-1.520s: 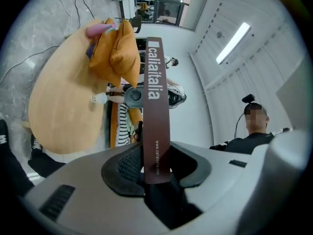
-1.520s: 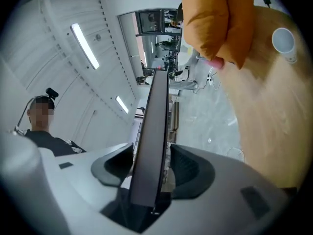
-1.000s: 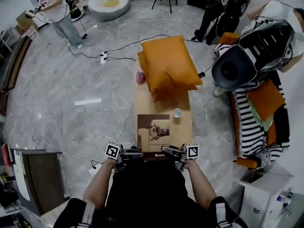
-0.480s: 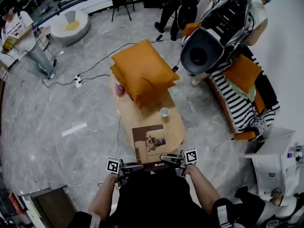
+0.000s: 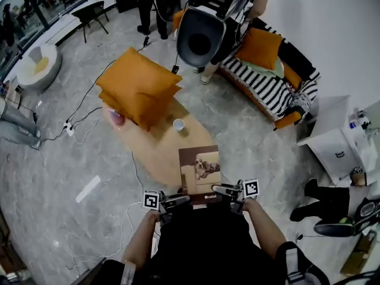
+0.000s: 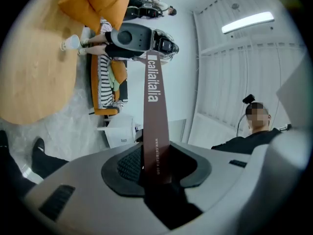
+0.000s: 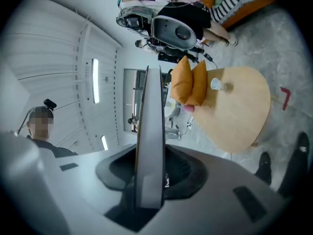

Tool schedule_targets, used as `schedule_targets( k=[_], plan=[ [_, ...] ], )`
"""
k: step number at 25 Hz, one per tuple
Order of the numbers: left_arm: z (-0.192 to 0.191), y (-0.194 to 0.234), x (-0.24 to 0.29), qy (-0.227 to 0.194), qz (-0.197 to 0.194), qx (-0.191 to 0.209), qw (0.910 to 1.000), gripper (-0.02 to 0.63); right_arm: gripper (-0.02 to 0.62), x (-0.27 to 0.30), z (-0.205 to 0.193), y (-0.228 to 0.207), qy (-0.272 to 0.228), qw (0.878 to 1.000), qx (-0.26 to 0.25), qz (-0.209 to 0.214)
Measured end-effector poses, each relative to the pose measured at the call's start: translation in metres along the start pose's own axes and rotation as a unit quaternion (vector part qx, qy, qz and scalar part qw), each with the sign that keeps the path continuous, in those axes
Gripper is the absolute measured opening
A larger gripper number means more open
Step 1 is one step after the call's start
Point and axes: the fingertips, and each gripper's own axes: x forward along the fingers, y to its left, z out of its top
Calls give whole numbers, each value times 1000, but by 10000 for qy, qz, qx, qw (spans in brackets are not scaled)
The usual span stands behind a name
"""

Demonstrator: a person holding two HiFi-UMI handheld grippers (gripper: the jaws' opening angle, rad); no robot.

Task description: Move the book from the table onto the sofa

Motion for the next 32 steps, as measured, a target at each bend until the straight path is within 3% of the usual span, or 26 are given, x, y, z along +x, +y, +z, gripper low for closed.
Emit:
schedule_targets(
  k=[4, 8, 16, 20, 24, 32],
  plan=[
    [-5, 1, 36, 724, 61, 50, 9973, 147, 155, -40, 0, 2, -473, 9988, -80, 6],
    [-10, 4, 72, 1130, 188, 156, 9933, 147, 155, -78, 3, 1, -866, 9961, -150, 85],
    [-57, 25, 180, 1296, 417, 228, 9904, 147, 153, -199, 1, -15, -1269, 9914, -116, 297],
    [-76, 27, 203, 1409, 632, 307, 9875, 147, 155, -228, -7, -19, -1181, 9927, -136, 187],
    [-105, 30, 248, 1757, 861, 572, 9790, 147, 155, -281, -22, -27, -1033, 9943, -255, 104],
    [-124, 30, 309, 2179, 766, 698, 9704, 147, 155, -349, -26, -23, -1871, 9815, -393, 116]
  ],
)
